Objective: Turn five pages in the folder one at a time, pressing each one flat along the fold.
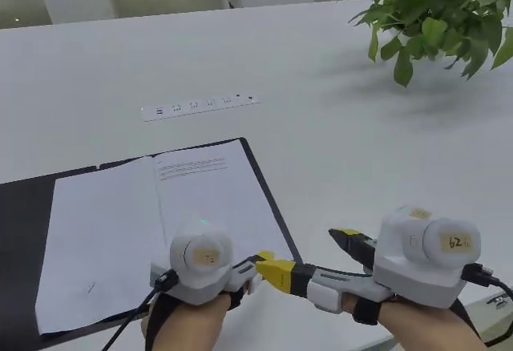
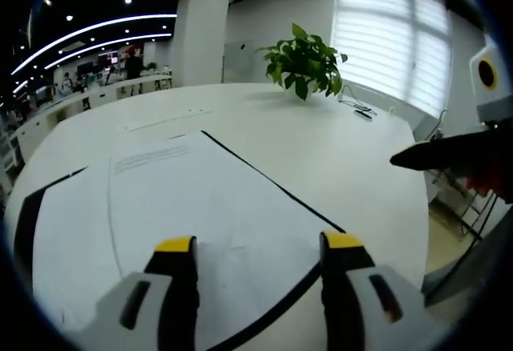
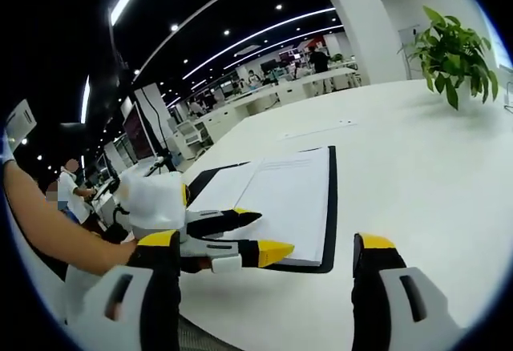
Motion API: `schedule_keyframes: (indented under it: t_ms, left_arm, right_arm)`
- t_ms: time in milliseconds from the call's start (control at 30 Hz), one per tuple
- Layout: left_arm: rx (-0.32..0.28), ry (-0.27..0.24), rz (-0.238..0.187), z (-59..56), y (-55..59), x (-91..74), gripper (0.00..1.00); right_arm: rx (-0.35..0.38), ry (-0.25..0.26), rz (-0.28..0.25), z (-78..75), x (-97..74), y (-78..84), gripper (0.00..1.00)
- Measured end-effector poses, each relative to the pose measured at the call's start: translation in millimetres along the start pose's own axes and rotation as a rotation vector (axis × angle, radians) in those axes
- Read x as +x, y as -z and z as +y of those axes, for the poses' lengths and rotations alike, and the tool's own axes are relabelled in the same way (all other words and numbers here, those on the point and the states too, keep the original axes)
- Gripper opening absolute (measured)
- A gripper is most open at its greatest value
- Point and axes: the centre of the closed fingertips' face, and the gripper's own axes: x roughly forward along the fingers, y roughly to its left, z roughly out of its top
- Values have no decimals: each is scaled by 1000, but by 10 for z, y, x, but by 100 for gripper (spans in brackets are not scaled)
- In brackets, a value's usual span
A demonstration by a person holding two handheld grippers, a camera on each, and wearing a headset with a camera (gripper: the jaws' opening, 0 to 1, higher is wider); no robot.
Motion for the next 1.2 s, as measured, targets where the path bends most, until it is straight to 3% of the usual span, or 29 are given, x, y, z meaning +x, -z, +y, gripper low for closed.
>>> schedule_keyframes:
  t_ms: [167, 300, 533, 733, 800, 1200]
  left_arm:
    - [23, -27, -5, 41, 45, 46, 59]
    - [90, -49, -21, 68, 69, 79, 56]
    - [123, -27, -85, 94, 93, 57, 54]
    - [118, -19, -115, 103, 85, 50, 50]
    - [110, -25, -120, 127, 78, 40, 43]
    - [74, -42, -123, 217, 56, 29, 29]
  right_arm:
    - [7, 6, 4, -42, -15, 23, 88]
    - [12, 4, 10, -53, -11, 37, 88]
    - [10, 1, 19, -60, 25, 46, 88]
    - [13, -3, 24, -47, 58, 46, 88]
    - [12, -6, 25, -33, 73, 45, 88]
    - [15, -8, 37, -20, 105, 62, 88]
